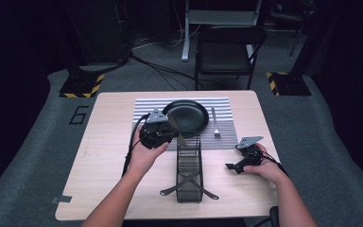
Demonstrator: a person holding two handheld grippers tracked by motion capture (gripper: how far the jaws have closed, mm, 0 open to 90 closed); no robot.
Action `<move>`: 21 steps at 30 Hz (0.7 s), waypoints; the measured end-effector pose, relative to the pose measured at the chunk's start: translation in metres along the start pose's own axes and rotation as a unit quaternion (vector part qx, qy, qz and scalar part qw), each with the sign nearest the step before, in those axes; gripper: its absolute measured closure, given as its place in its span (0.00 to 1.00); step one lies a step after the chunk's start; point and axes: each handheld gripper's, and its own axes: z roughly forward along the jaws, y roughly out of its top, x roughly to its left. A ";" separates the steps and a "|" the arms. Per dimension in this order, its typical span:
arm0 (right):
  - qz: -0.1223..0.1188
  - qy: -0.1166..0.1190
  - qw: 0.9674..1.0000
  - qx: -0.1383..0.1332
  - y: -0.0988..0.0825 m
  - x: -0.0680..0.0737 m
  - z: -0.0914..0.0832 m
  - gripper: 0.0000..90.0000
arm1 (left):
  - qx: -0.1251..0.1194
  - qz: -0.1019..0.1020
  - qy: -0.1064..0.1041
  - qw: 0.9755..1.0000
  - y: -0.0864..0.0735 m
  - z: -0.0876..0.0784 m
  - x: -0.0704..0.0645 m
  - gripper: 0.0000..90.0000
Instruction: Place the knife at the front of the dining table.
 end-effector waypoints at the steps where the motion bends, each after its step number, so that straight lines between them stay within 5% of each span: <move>1: 0.000 0.000 1.000 0.000 0.000 0.000 0.000 0.00 | -0.001 0.000 -0.001 1.000 0.001 -0.002 0.000 0.92; 21: -0.001 0.000 1.000 0.000 0.000 0.000 0.000 0.00 | -0.031 -0.013 0.010 0.999 0.018 -0.055 0.008 0.92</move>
